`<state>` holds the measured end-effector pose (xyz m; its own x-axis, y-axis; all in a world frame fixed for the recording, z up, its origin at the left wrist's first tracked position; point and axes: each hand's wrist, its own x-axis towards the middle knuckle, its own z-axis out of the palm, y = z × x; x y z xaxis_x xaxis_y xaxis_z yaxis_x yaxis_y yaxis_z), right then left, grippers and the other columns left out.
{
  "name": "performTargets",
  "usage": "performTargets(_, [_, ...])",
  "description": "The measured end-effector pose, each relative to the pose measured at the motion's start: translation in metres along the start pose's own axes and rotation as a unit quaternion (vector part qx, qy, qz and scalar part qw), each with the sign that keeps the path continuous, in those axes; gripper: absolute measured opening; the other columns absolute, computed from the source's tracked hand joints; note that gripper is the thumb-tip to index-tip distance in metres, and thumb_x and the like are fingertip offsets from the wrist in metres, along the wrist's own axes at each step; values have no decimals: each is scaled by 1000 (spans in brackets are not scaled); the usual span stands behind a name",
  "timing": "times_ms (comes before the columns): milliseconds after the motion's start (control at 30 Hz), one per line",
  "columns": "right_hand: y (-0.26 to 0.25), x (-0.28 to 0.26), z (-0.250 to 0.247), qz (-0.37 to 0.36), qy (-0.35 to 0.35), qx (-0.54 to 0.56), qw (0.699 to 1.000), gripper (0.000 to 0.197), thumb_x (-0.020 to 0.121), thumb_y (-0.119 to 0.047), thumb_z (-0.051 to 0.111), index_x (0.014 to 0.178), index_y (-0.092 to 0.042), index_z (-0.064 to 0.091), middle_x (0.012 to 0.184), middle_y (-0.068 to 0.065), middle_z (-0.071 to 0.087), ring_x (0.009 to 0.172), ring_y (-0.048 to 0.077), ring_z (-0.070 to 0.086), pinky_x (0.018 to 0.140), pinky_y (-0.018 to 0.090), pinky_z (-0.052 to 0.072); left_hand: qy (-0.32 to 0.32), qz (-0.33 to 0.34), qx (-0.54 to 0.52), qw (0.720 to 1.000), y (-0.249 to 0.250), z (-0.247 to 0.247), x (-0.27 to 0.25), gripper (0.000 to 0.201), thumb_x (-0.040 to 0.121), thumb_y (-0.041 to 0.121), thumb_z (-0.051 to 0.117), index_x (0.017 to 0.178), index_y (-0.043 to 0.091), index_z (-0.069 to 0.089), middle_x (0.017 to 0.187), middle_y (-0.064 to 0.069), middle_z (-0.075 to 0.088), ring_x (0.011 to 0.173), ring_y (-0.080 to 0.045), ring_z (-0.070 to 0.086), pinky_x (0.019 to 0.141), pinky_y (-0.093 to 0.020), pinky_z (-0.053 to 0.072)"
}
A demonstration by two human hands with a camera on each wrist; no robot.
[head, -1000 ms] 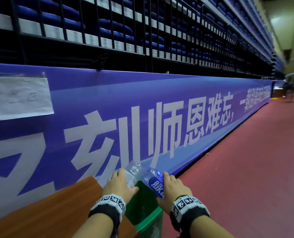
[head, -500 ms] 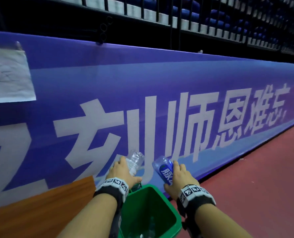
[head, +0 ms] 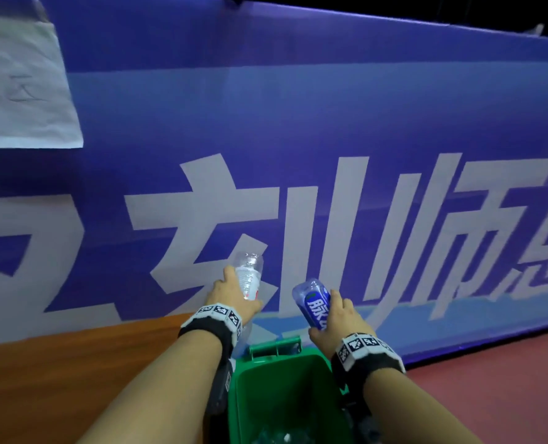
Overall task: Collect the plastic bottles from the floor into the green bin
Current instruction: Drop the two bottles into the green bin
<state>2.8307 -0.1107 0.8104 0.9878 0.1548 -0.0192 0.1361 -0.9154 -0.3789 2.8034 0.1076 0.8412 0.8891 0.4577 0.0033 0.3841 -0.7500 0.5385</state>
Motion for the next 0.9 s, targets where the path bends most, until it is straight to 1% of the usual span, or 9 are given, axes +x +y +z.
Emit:
performTargets(67, [6,21,7,22,6,21,1000,89,84,-47,65,151,-18,14,135,8,44,119,29,54,93,40,50,-8,-7,-10,1000,1,15,18,67,79,38,72,128,20,29,99,-8,57,83,-26,58,66,-32,46])
performTargets(167, [19,52,26,38,-1,29,999,87,85,-49,64,151,-18,16,135,9,46,118,30,55,94,41,49,-21,-20,-13,999,2,44,42,67,82,43,69,131,19,31,106,-11,62,90,-31,62,75,-35,52])
performTargets(267, [33,82,55,35,-45,19,998,88,84,-53,65,150,-18,18,136,10,45,120,31,53,96,43,49,-42,-54,-16,998,-3,78,60,68,84,45,65,133,18,28,110,-14,63,94,-33,63,82,-40,54])
performTargets(367, [49,114,89,22,-95,14,995,92,83,-55,67,151,-17,19,139,11,44,123,32,51,99,44,47,-57,-92,-12,994,-14,112,71,72,85,49,62,135,15,24,106,-14,63,87,-32,62,75,-34,50])
performTargets(500, [75,149,132,-24,-182,5,983,103,79,-59,71,154,-17,14,145,13,41,128,34,49,104,44,43,-89,-170,13,981,-22,153,71,87,86,54,60,146,15,12,111,-14,63,94,-32,62,73,-31,44])
performTargets(667, [97,194,160,-91,-283,-12,955,116,78,-65,69,157,-15,1,156,13,29,139,33,37,112,42,35,-113,-251,33,961,-18,198,79,98,85,58,59,151,13,2,118,-14,63,103,-33,63,85,-38,50])
performTargets(733, [104,203,166,-111,-294,-26,949,110,84,-66,61,158,-15,-3,158,14,25,141,33,33,113,43,34,-115,-267,38,956,-13,209,77,98,85,59,58,151,13,2,119,-14,62,104,-33,62,83,-35,49])
performTargets(800, [110,210,168,-122,-286,-29,950,96,92,-61,51,158,-14,-2,157,14,27,140,34,34,112,43,35,-120,-284,45,950,-7,217,73,99,86,58,58,153,13,0,123,-14,61,107,-32,62,80,-32,44])
performTargets(900, [114,220,169,-131,-283,-28,950,86,97,-55,46,157,-14,0,156,13,27,139,35,35,110,45,36,-126,-298,50,945,-1,222,71,98,86,59,57,153,17,-1,123,-13,61,103,-31,63,78,-31,44])
